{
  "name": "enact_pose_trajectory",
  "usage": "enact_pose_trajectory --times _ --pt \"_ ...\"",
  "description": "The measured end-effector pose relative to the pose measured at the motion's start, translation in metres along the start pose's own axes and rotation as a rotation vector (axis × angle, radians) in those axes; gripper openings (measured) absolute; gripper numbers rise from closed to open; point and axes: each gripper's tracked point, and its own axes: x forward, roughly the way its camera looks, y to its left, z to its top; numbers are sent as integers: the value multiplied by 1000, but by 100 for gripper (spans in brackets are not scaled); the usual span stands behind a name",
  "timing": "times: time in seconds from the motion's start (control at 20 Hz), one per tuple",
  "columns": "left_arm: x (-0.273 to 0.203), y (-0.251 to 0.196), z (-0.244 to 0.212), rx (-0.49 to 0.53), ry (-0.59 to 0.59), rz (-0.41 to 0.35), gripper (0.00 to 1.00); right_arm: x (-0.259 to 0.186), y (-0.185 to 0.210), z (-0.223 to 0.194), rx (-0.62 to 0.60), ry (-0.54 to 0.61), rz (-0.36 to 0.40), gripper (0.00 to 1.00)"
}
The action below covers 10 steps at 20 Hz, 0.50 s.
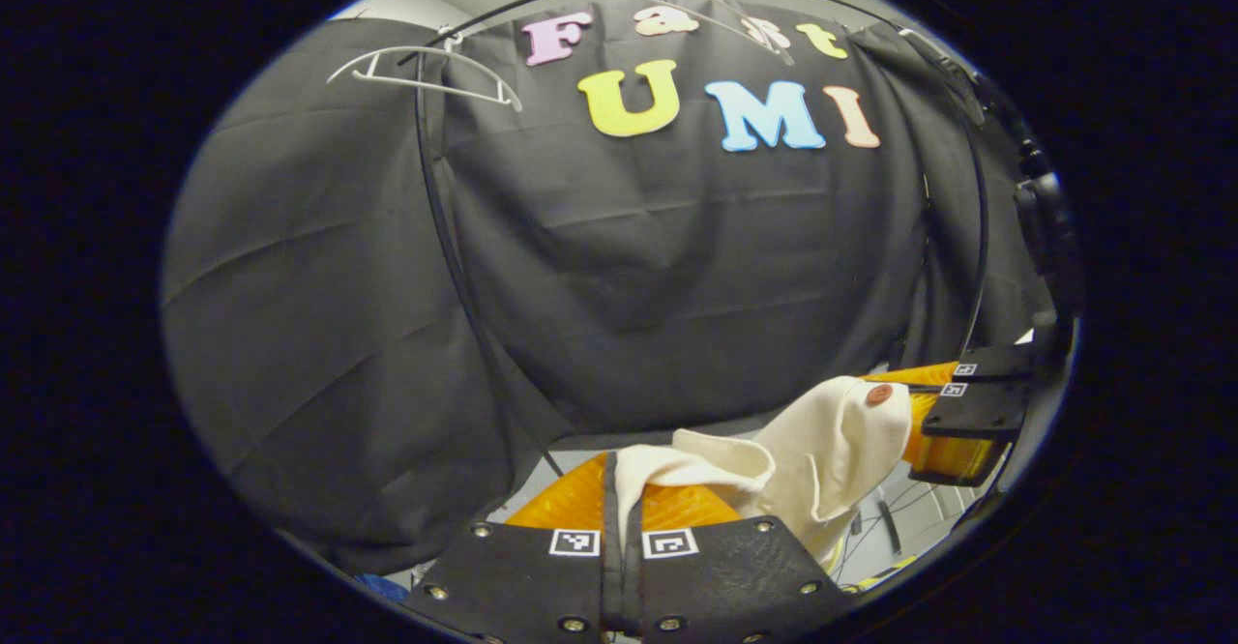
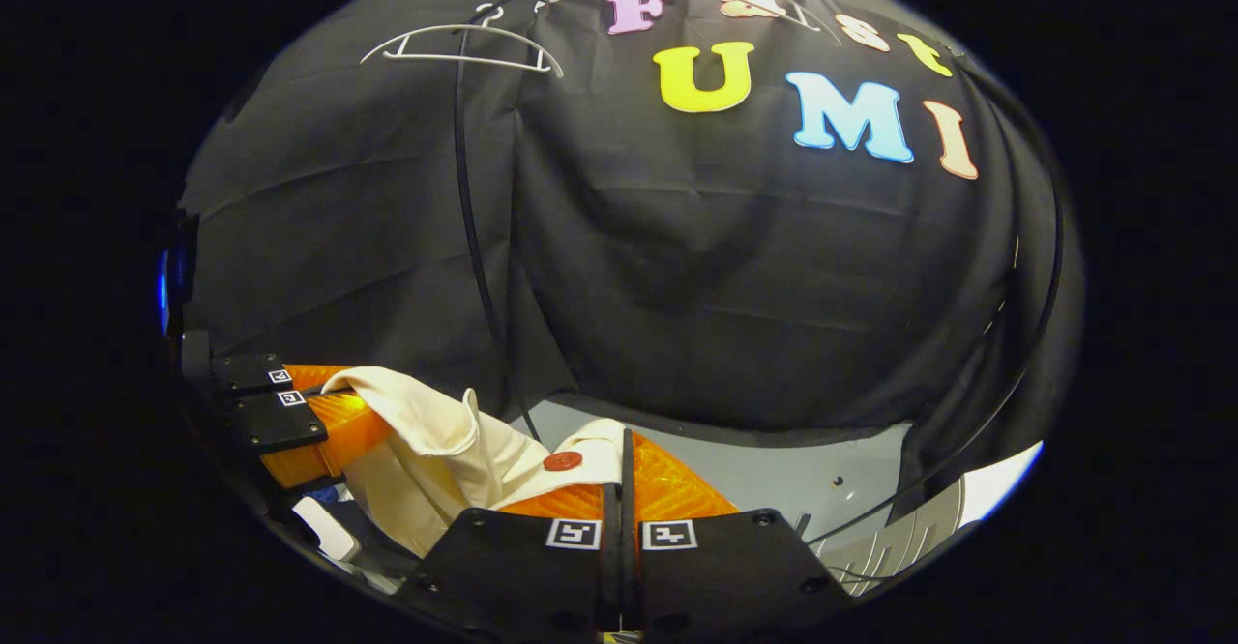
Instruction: Grasp the clothes on the hanger with both hands and then place them into the laundry hamper below.
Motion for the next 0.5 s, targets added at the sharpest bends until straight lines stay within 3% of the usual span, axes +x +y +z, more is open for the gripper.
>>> enact_pose_trajectory --times 0.4,0.5 --pt "9 -4 -63 -1 143 -19 2 3 -12 -60 -30 157 -42 7" --pt "9 1 -69 -10 167 -21 11 -5 -14 -67 -28 183 -42 9"
